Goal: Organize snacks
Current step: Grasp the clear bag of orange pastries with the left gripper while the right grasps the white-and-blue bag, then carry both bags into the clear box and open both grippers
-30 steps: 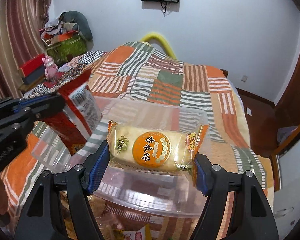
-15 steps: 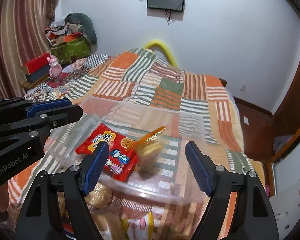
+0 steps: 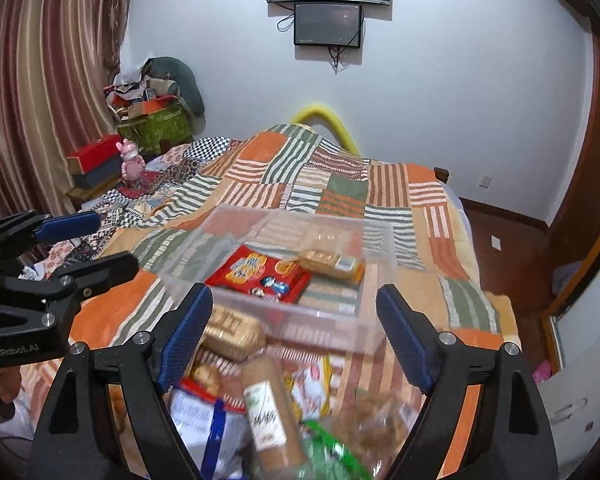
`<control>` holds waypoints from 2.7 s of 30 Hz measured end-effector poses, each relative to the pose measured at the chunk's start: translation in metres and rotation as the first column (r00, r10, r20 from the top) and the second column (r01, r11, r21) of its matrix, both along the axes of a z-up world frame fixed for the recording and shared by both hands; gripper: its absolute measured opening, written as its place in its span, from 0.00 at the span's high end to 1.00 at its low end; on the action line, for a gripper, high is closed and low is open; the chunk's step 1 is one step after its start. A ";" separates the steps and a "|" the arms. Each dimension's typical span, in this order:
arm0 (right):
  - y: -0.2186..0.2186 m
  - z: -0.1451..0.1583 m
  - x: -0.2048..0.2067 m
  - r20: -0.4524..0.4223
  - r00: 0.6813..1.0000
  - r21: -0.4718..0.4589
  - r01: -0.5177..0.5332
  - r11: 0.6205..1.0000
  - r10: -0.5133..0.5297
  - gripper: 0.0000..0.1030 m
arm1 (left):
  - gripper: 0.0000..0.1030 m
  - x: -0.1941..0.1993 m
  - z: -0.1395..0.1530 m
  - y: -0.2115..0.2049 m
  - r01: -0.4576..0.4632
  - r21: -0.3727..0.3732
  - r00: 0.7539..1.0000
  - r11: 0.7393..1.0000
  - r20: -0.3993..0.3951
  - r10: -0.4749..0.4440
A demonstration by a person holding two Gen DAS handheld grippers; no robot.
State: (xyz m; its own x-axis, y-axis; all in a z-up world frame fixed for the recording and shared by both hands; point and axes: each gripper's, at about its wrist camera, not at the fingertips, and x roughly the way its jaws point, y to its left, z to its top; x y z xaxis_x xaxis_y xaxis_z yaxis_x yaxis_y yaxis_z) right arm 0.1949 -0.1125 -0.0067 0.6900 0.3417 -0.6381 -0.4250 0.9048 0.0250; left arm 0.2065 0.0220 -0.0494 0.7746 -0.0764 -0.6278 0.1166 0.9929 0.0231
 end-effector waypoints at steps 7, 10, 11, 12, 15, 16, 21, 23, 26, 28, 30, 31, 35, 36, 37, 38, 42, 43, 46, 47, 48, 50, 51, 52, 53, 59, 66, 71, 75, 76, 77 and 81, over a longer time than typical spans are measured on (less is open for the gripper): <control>-0.006 -0.008 -0.030 -0.020 1.000 0.004 0.009 1.000 -0.009 0.19 | 0.16 -0.039 -0.026 0.011 0.002 0.013 0.997 1.000 -0.071 -0.001; -0.008 -0.015 -0.042 -0.044 0.999 0.016 0.014 1.000 -0.013 0.19 | 0.15 -0.053 -0.041 0.017 -0.008 0.003 0.994 1.000 -0.105 0.008; -0.008 -0.017 -0.045 -0.053 0.999 0.021 0.013 1.000 -0.012 0.19 | 0.15 -0.057 -0.048 0.019 -0.013 0.000 0.992 1.000 -0.122 0.013; -0.007 -0.020 -0.048 -0.066 0.998 0.027 0.011 1.000 -0.009 0.19 | 0.15 -0.061 -0.054 0.022 -0.015 -0.003 0.991 1.000 -0.134 0.015; 0.000 -0.032 -0.059 -0.105 0.994 0.040 -0.003 0.999 0.007 0.19 | 0.15 -0.069 -0.072 0.027 -0.024 -0.007 0.984 1.000 -0.177 0.022; 0.002 -0.035 -0.061 -0.111 0.994 0.038 -0.005 0.999 0.009 0.19 | 0.15 -0.071 -0.078 0.029 -0.025 -0.008 0.982 1.000 -0.190 0.023; 0.011 -0.055 -0.069 -0.164 0.986 0.042 -0.020 0.999 0.026 0.20 | 0.15 -0.080 -0.100 0.031 -0.029 -0.021 0.972 0.999 -0.236 0.023; 0.014 -0.063 -0.069 -0.195 0.980 0.050 -0.023 0.999 0.032 0.20 | 0.15 -0.081 -0.107 0.032 -0.033 -0.029 0.967 0.999 -0.253 0.024; 0.017 -0.072 -0.068 -0.242 0.969 0.079 -0.029 0.996 0.047 0.25 | 0.15 -0.082 -0.122 0.033 -0.042 -0.058 0.957 0.997 -0.290 0.023; 0.020 -0.077 -0.066 -0.267 0.962 0.084 -0.032 0.996 0.054 0.28 | 0.15 -0.082 -0.129 0.032 -0.043 -0.062 0.952 0.997 -0.306 0.022; 0.024 -0.083 -0.066 -0.284 0.957 0.073 -0.036 0.997 0.056 0.30 | 0.15 -0.082 -0.137 0.031 -0.047 -0.059 0.947 0.997 -0.320 0.026; 0.026 -0.085 -0.065 -0.290 0.956 0.066 -0.038 0.997 0.055 0.30 | 0.15 -0.081 -0.141 0.031 -0.050 -0.056 0.945 0.997 -0.325 0.029; 0.032 -0.094 -0.065 -0.290 0.956 0.020 -0.031 0.999 0.036 0.30 | 0.15 -0.078 -0.149 0.032 -0.065 -0.068 0.940 0.996 -0.339 0.038; 0.032 -0.096 -0.064 -0.293 0.956 0.014 -0.027 1.000 0.030 0.30 | 0.15 -0.077 -0.150 0.033 -0.072 -0.075 0.940 0.995 -0.338 0.042; 0.033 -0.097 -0.062 -0.300 0.954 0.014 -0.025 1.000 0.028 0.30 | 0.15 -0.077 -0.151 0.034 -0.076 -0.079 0.941 0.994 -0.334 0.046; 0.033 -0.100 -0.060 -0.311 0.950 0.013 -0.020 1.000 0.023 0.30 | 0.15 -0.077 -0.152 0.034 -0.079 -0.081 0.942 0.994 -0.331 0.048; 0.034 -0.104 -0.055 -0.341 0.940 0.027 -0.015 1.000 0.024 0.32 | 0.16 -0.076 -0.153 0.034 -0.077 -0.108 0.942 0.991 -0.335 0.036; 0.035 -0.105 -0.055 -0.346 0.938 0.031 -0.016 0.999 0.025 0.33 | 0.18 -0.075 -0.154 0.035 -0.076 -0.126 0.940 0.989 -0.341 0.029; 0.037 -0.107 -0.051 -0.366 0.930 0.044 -0.016 0.999 0.031 0.33 | 0.30 -0.075 -0.154 0.034 -0.070 -0.142 0.940 0.987 -0.341 0.017; 0.037 -0.108 -0.049 -0.373 0.927 0.048 -0.015 0.999 0.032 0.33 | 0.33 -0.075 -0.153 0.033 -0.068 -0.142 0.942 0.988 -0.336 0.016; 0.037 -0.110 -0.048 -0.378 0.925 0.054 -0.015 0.998 0.034 0.33 | 0.35 -0.075 -0.153 0.033 -0.072 -0.132 0.943 0.989 -0.331 0.025; 0.035 -0.111 -0.047 -0.386 0.922 0.071 -0.011 0.997 0.038 0.33 | 0.38 -0.074 -0.152 0.032 -0.074 -0.112 0.945 0.991 -0.324 0.034; 0.034 -0.111 -0.047 -0.387 0.921 0.076 -0.008 0.997 0.037 0.34 | 0.42 -0.074 -0.153 0.031 -0.077 -0.102 0.946 0.992 -0.323 0.041; 0.033 -0.111 -0.047 -0.386 0.922 0.076 -0.007 0.997 0.036 0.38 | 0.44 -0.075 -0.152 0.031 -0.079 -0.096 0.946 0.992 -0.321 0.044; 0.033 -0.111 -0.048 -0.384 0.923 0.071 -0.002 0.997 0.029 0.43 | 0.45 -0.075 -0.152 0.031 -0.078 -0.094 0.946 0.992 -0.321 0.044; 0.028 -0.108 -0.048 -0.380 0.924 0.080 0.001 0.997 0.030 0.50 | 0.46 -0.077 -0.148 0.039 -0.106 -0.110 0.945 0.988 -0.319 0.066; 0.026 -0.102 -0.054 -0.378 0.925 0.102 -0.005 0.995 0.043 0.51 | 0.46 -0.079 -0.123 0.045 -0.125 -0.097 0.962 0.987 -0.257 0.096; 0.024 -0.094 -0.058 -0.355 0.933 0.114 -0.010 0.993 0.051 0.51 | 0.46 -0.080 -0.101 0.046 -0.127 -0.102 0.972 0.987 -0.210 0.103; 0.023 -0.079 -0.066 -0.301 0.952 0.104 -0.025 0.994 0.055 0.51 | 0.46 -0.081 -0.086 0.045 -0.122 -0.114 0.979 0.986 -0.177 0.101; 0.022 -0.075 -0.067 -0.288 0.956 0.102 -0.027 0.994 0.055 0.51 | 0.46 -0.080 -0.083 0.044 -0.121 -0.116 0.980 0.986 -0.169 0.100; 0.021 -0.070 -0.068 -0.274 0.960 0.105 -0.027 0.994 0.055 0.51 | 0.46 -0.080 -0.080 0.043 -0.119 -0.118 0.982 0.986 -0.163 0.099; 0.017 -0.059 -0.063 -0.249 0.967 0.120 -0.018 0.993 0.048 0.51 | 0.46 -0.077 -0.066 0.038 -0.104 -0.131 0.987 0.986 -0.132 0.087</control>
